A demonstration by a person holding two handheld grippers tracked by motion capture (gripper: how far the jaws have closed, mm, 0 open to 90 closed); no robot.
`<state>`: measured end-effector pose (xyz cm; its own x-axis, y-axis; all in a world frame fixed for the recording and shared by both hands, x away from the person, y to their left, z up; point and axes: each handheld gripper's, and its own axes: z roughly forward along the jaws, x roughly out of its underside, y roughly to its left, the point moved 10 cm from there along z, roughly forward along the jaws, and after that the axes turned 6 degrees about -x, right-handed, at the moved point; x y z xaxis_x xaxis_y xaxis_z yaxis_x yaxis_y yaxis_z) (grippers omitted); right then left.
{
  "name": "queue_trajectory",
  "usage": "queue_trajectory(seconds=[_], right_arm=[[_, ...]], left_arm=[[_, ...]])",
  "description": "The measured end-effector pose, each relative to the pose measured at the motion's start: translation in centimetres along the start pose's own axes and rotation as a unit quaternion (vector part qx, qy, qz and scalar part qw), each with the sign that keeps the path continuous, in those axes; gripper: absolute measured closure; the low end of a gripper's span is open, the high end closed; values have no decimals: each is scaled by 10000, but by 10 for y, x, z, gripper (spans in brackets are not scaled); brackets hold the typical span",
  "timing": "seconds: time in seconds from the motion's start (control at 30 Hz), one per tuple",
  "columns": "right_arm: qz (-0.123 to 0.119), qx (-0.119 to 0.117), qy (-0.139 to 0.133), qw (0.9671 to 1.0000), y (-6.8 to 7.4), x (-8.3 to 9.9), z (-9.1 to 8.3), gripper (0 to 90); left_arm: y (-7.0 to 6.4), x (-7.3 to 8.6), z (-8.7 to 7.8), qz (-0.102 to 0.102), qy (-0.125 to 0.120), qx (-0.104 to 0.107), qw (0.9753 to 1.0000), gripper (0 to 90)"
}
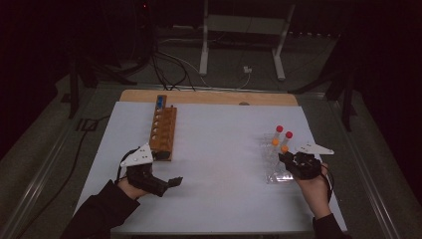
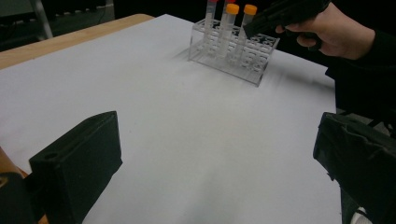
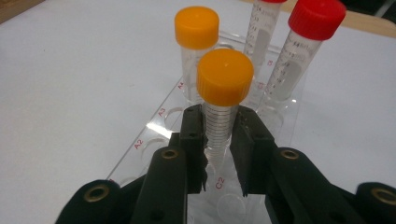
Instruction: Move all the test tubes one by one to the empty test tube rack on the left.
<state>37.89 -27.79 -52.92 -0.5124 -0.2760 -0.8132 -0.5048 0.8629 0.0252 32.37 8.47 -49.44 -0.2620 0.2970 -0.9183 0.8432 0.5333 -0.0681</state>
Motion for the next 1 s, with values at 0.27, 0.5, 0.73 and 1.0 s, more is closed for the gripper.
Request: queue_trajectory(seconds=[0.27,0.5,0.73,1.0], right_arm=[[-2,84,-83,9999,2,-9,-9,750],[-95,180,-266,9994,5,-22,-23,751],[-208,235,-572,9979,12,-41,-48,751],[-425,44,-777,9961,35,-57,-63,751]], left_arm=[[0,-1,-2,-10,5,37,10000,20],[0,-1,-2,16,2,30,10000,20],[0,-3,-3,9,-32,28,10000,21],[-3,-4,-2,32,-8,82,10000,20]])
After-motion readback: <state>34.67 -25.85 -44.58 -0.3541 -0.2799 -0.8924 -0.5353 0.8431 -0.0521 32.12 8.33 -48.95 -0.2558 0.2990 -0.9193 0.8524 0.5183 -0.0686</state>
